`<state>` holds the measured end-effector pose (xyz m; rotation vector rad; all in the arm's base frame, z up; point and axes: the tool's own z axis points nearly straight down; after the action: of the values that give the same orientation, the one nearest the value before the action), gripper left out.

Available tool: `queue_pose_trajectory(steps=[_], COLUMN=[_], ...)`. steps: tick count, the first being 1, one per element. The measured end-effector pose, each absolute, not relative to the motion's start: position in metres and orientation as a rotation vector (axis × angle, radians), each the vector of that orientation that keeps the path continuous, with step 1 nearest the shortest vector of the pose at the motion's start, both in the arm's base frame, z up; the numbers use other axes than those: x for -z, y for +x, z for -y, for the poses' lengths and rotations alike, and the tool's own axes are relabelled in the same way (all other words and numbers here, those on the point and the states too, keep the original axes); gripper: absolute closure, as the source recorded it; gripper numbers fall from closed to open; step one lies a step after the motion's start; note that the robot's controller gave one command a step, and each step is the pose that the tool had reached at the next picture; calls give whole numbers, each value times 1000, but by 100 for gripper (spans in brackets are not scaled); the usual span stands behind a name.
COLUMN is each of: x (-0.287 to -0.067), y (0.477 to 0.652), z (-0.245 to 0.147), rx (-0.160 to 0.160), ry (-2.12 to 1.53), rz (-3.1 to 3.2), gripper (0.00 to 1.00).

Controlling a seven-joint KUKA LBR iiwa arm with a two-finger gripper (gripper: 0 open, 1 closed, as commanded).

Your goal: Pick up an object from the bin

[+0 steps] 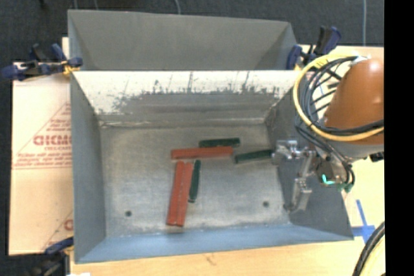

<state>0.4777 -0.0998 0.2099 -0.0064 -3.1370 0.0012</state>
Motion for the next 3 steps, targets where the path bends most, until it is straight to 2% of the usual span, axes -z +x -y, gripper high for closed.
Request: queue_pose_trajectory(steps=[1, 2, 3], x=[-214, -147, -132], y=[479, 521, 543], z=[99, 111, 114], rx=[-3, -1, 0], ry=[0, -88, 28], rz=[3145, 3151, 3137], gripper=[0, 0, 0])
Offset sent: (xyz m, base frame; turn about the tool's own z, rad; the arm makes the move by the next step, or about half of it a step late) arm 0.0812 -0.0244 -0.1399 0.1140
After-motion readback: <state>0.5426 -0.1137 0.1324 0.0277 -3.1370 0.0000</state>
